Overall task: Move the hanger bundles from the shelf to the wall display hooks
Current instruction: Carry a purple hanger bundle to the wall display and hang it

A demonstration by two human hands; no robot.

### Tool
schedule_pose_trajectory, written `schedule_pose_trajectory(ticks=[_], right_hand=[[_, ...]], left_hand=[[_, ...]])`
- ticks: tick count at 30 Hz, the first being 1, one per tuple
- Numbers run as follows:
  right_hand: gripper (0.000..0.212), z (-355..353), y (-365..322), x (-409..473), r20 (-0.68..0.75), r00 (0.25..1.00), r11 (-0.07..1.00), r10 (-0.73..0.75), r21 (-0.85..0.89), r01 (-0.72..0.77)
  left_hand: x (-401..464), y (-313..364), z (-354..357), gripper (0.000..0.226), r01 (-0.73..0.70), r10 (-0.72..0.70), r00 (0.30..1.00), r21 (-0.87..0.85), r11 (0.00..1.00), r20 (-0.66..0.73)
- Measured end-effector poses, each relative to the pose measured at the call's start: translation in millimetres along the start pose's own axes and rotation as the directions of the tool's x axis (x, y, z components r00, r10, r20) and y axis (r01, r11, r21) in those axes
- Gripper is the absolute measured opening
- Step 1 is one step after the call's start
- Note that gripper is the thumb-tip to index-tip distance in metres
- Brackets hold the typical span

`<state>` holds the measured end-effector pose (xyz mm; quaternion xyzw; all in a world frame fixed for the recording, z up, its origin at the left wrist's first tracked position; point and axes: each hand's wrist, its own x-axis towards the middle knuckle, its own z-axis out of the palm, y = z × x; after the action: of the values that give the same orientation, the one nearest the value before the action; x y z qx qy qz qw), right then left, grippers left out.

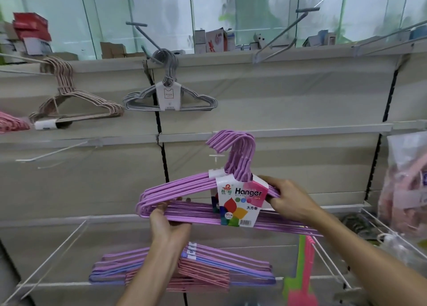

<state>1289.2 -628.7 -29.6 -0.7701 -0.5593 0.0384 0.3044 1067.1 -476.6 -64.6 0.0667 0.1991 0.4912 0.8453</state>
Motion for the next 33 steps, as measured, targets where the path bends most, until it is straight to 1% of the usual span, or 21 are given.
schedule_pose_trajectory(ticks=[7, 11, 18, 24, 26, 29, 33], right_hand=[[0.060, 8, 18, 44, 0.047, 0.999, 0.998, -0.019, -0.057, 0.021], [0.058, 15, 23, 69, 0.065, 0.997, 0.997, -0.031, -0.067, 0.036], [0.059, 25, 28, 100, 0.063, 0.998, 0.991, 0.005, -0.130, 0.003], [0.056, 30, 31, 127, 0.048, 0.998, 0.984, 0.044, -0.172, -0.036], [0.056, 33, 31, 135, 0.047, 0.997, 0.981, 0.058, -0.186, -0.048], [0.057, 38, 35, 146, 0.048, 0.996, 0.975, 0.074, -0.213, -0.062], [0.060, 42, 40, 161, 0.042, 0.996, 0.964, 0.078, -0.258, -0.064]], left_hand=[[40, -9, -1, 0.013, -0.022, 0.022, 0.999, -0.013, 1.000, -0.050], [63, -4, -3, 0.020, -0.025, 0.024, 0.998, -0.012, 1.000, -0.065], [98, -1, 3, 0.011, 0.019, -0.019, 0.998, 0.005, 1.000, -0.066], [137, -2, 7, 0.014, 0.068, -0.065, 0.994, 0.022, 0.997, -0.091], [151, -3, 5, 0.013, 0.070, -0.068, 0.993, 0.012, 0.998, -0.096], [167, -7, 7, 0.020, 0.064, -0.064, 0.993, -0.007, 0.998, -0.094], [182, -13, 9, 0.018, 0.052, -0.053, 0.993, -0.018, 0.998, -0.103]])
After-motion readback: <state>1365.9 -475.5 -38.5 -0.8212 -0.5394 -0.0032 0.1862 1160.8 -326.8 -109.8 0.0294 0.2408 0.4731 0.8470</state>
